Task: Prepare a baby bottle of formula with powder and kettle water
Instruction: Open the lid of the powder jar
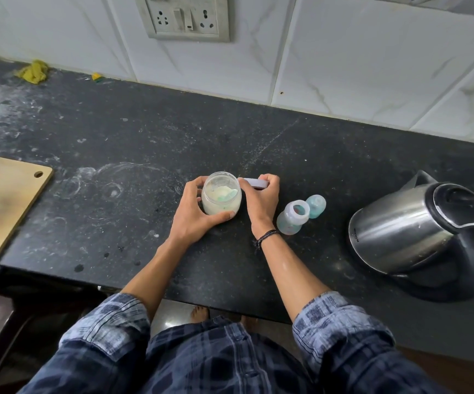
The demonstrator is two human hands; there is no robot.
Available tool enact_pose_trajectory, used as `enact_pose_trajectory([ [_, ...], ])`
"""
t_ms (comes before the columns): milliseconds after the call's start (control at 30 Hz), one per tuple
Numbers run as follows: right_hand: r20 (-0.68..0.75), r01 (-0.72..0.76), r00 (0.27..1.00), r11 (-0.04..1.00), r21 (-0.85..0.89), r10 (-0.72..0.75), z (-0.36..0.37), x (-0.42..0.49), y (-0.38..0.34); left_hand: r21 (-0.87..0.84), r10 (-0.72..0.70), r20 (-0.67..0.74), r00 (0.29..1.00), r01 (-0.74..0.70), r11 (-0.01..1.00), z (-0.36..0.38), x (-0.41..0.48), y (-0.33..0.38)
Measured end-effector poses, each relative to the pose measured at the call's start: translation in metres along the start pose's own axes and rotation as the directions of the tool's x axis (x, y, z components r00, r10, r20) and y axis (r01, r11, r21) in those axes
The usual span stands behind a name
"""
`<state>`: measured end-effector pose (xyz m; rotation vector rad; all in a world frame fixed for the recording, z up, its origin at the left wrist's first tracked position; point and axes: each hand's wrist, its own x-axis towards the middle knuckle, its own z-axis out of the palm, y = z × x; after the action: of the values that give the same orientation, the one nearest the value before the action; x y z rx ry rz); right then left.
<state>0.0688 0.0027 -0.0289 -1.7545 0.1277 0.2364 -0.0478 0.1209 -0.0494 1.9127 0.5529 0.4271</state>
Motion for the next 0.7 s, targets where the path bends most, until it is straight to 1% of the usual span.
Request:
enact_pose_trajectory([
  [67,-0.003,0.040,0.999,0.999,-0.030,-0.040,-0.002,-0.002,0.004,0.004,0.001,0.002,1.000,-0.001,1.000,0.000,0.001,-0.001],
  [233,0.030,0.073,0.997,0.989,-0.127,-0.070,-0.005,-0.003,0.012,0.019,0.014,0.022,1.000,-0.014,1.000,-0.001,0.004,-0.003],
  [333,0.071,0.132,0.990,0.968,-0.215,-0.120,-0.006,-0.003,0.015,0.040,0.044,0.041,0.998,-0.046,0.998,-0.001,0.006,-0.002],
  [433,0.113,0.174,0.982,0.950,-0.259,-0.149,-0.008,-0.004,0.018,0.050,0.056,0.047,0.997,-0.058,0.997,-0.001,0.008,-0.002],
  [700,0.184,0.167,0.976,0.940,-0.298,-0.115,-0.013,-0.013,0.015,0.057,0.046,0.072,0.996,-0.050,0.997,-0.001,0.008,-0.001],
])
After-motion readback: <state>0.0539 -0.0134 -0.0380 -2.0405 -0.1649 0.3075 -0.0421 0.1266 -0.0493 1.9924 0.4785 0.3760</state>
